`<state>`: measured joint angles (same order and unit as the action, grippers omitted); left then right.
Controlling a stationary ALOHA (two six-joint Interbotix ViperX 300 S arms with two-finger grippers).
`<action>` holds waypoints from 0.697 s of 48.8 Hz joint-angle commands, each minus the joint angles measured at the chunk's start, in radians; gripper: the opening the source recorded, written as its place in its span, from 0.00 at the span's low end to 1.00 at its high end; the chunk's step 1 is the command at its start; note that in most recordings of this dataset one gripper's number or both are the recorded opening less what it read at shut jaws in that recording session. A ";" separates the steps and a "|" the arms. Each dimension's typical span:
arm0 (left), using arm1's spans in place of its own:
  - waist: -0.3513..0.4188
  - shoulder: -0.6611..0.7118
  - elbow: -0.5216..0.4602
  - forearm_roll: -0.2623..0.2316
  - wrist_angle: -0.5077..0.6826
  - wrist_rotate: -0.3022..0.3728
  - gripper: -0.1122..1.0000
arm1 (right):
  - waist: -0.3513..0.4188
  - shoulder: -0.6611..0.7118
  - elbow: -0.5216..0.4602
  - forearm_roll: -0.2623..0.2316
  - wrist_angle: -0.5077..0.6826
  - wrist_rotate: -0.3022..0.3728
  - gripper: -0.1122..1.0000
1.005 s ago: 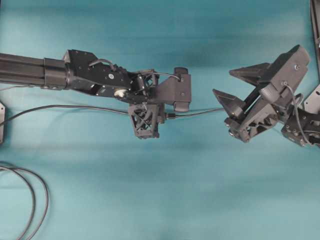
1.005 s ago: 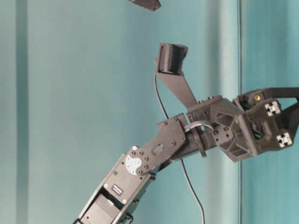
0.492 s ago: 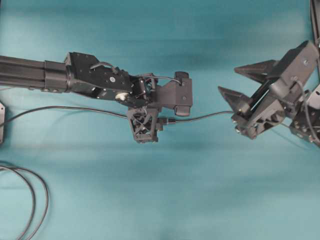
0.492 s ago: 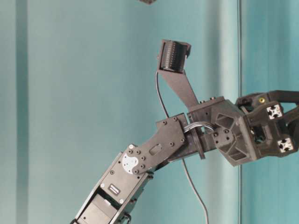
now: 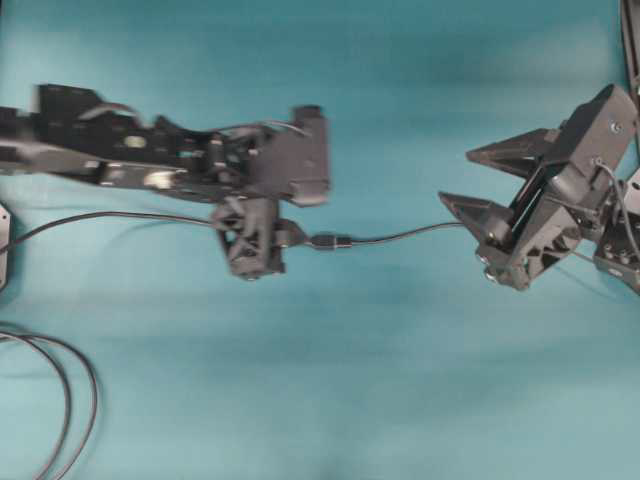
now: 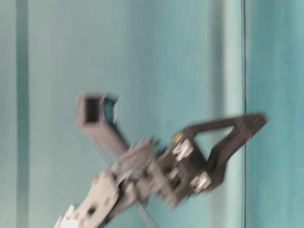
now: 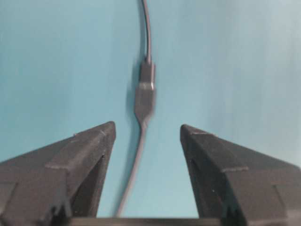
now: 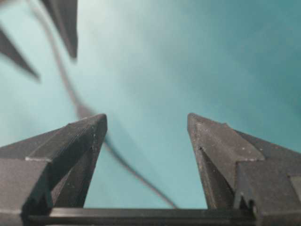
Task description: Insert the USB using both arms.
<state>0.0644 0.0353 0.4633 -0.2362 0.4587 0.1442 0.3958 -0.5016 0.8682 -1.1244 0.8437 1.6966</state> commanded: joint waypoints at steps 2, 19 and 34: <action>-0.014 -0.103 0.055 -0.005 -0.066 -0.052 0.75 | -0.003 -0.032 0.006 -0.003 -0.055 -0.005 0.76; -0.061 -0.325 0.262 -0.002 -0.250 -0.063 0.75 | -0.133 -0.175 0.130 0.040 -0.397 -0.135 0.76; -0.069 -0.568 0.494 0.005 -0.543 -0.038 0.75 | -0.402 -0.183 0.169 0.074 -0.747 -0.408 0.76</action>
<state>0.0015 -0.4648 0.9173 -0.2362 0.0061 0.0936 0.0399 -0.6826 1.0385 -1.0569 0.1687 1.3131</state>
